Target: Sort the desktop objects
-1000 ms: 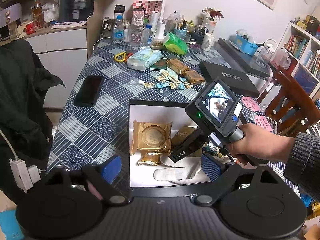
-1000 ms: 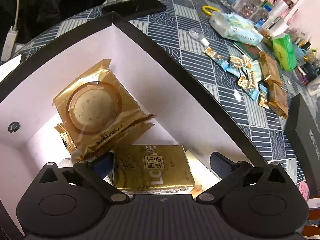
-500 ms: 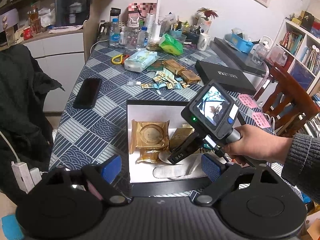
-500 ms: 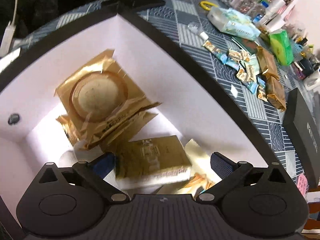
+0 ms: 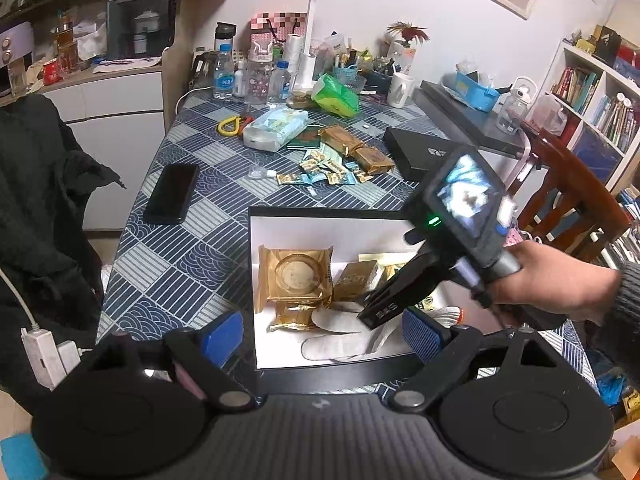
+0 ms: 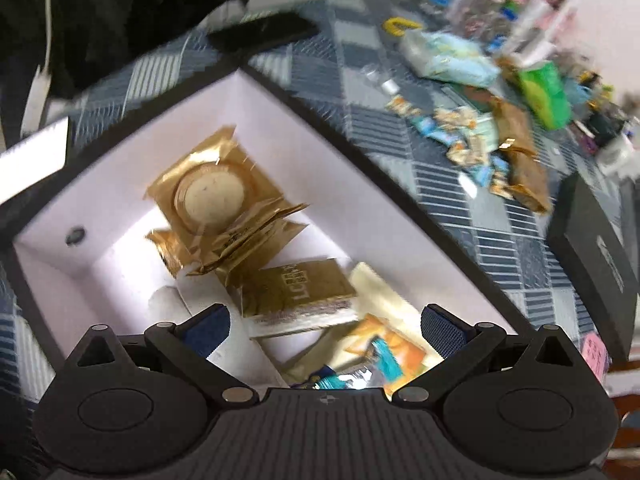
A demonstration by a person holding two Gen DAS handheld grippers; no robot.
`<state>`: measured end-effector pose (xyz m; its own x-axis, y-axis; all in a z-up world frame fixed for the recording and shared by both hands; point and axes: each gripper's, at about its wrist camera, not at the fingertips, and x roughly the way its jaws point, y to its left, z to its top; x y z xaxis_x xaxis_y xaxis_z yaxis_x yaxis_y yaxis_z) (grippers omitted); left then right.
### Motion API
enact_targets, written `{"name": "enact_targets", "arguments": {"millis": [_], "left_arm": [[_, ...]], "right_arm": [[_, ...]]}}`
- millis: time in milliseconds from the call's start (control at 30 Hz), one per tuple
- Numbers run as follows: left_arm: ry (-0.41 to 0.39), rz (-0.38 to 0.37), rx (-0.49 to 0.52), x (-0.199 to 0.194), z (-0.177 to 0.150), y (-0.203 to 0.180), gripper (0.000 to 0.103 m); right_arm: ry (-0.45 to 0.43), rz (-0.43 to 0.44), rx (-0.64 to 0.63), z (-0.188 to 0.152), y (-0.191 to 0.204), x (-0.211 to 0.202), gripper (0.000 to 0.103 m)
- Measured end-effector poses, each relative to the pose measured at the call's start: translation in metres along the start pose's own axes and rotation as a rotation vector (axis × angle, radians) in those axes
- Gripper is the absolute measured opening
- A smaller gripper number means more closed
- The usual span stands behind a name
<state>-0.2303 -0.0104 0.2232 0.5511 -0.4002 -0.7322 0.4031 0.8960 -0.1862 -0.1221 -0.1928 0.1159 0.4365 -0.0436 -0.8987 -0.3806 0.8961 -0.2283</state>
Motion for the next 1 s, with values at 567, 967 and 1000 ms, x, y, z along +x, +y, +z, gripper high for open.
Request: {"name": "enact_targets", "arguments": {"millis": [567, 967, 1000], "left_arm": [[0.025, -0.064, 0.117, 0.016, 0.004, -0.035, 0.103], [0.040, 0.035, 0.119, 0.041, 0.018, -0.075, 0.103], [0.043, 0.048, 0.112, 0.044, 0.020, -0.080, 0.103]], "right_arm": [[-0.167, -0.081, 0.713, -0.118, -0.066, -0.104, 0.103], [-0.163, -0.152, 0.822, -0.183, -0.098, -0.130, 0.103], [-0.165, -0.151, 0.821, -0.187, -0.102, -0.131, 0.103]]}}
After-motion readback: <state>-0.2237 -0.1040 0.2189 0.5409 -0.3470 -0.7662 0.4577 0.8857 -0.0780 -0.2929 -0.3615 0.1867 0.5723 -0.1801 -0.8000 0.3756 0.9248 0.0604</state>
